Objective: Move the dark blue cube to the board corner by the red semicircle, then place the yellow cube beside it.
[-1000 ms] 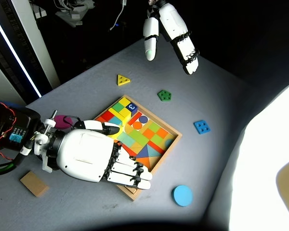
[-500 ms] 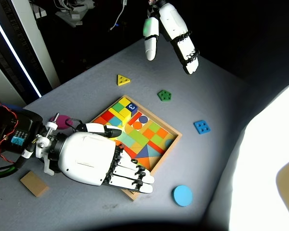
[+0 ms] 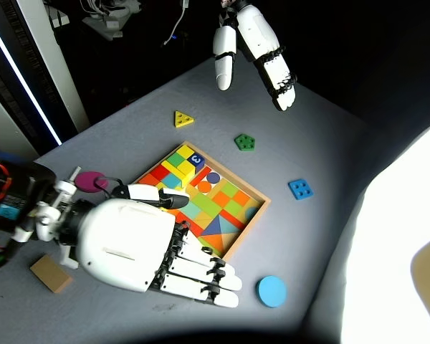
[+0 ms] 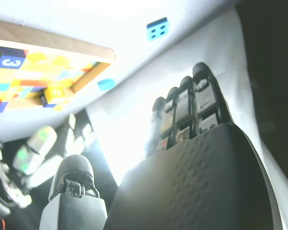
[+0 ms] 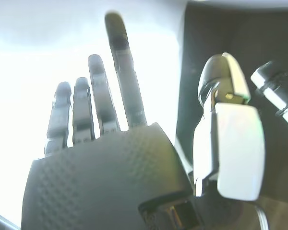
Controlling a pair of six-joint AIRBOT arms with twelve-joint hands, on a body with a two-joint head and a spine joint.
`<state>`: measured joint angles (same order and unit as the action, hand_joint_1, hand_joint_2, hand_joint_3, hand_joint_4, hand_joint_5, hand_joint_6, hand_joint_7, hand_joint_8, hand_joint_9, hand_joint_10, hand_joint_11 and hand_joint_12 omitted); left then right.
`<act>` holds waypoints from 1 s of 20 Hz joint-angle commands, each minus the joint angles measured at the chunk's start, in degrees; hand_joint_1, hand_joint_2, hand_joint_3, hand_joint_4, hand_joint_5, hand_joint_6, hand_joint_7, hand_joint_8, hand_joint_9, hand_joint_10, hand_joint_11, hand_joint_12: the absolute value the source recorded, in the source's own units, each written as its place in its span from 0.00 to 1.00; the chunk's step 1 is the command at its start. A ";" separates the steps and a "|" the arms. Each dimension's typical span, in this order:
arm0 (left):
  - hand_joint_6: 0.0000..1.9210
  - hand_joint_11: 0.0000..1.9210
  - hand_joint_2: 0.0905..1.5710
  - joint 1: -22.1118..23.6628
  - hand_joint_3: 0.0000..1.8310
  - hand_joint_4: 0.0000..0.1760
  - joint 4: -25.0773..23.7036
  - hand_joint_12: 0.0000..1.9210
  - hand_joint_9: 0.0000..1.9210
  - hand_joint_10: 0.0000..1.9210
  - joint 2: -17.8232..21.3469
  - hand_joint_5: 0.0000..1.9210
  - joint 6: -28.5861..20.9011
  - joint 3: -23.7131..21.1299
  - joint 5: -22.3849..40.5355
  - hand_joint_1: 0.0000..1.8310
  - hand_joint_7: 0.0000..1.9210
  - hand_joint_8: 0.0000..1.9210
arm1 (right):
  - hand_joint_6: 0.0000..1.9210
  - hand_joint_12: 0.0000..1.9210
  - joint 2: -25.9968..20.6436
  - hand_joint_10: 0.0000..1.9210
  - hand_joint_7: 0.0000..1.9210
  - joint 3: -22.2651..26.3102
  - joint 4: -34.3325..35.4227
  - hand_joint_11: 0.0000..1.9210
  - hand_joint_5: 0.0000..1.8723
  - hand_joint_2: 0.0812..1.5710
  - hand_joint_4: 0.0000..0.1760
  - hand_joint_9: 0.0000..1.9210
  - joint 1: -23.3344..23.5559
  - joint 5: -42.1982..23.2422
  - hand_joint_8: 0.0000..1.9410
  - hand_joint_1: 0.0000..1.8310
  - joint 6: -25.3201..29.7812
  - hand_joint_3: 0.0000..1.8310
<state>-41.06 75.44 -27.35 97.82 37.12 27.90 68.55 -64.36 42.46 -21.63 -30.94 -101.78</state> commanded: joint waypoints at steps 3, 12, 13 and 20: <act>0.00 0.00 0.68 0.46 0.00 0.00 -2.07 0.09 0.01 0.00 0.24 0.01 -0.25 0.15 3.60 0.00 0.01 0.00 | 0.00 0.00 -3.81 0.01 0.17 4.47 -1.77 0.00 0.45 0.67 0.00 0.03 2.59 -4.45 0.01 0.00 -2.19 0.00; 0.03 0.18 0.78 0.41 0.00 0.00 -2.09 0.90 0.36 0.55 0.34 0.41 -0.17 -0.20 3.59 0.00 0.53 0.10 | 0.02 0.89 -16.97 0.51 0.58 17.62 -1.81 0.17 0.57 0.71 0.00 0.39 7.09 4.15 0.05 0.02 0.41 0.00; 0.03 0.22 0.79 0.41 0.00 0.00 -2.09 0.93 0.38 0.64 0.40 0.47 -0.17 -0.24 3.59 0.00 0.55 0.19 | 0.04 0.95 -18.70 0.67 0.57 18.93 -1.81 0.20 0.59 0.72 0.00 0.38 7.74 5.36 0.18 0.03 0.74 0.00; 0.73 0.37 0.80 0.48 0.00 0.00 -2.11 0.99 0.50 0.85 0.51 0.35 0.15 -0.07 3.59 0.00 0.51 0.70 | 0.56 1.00 -22.21 0.83 0.56 21.35 -2.13 0.31 0.50 0.73 0.00 0.45 8.66 7.13 0.57 0.00 1.09 0.00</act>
<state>-41.06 75.24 -27.33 97.93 36.84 27.92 46.72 -43.27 41.19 -13.72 -19.31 -100.73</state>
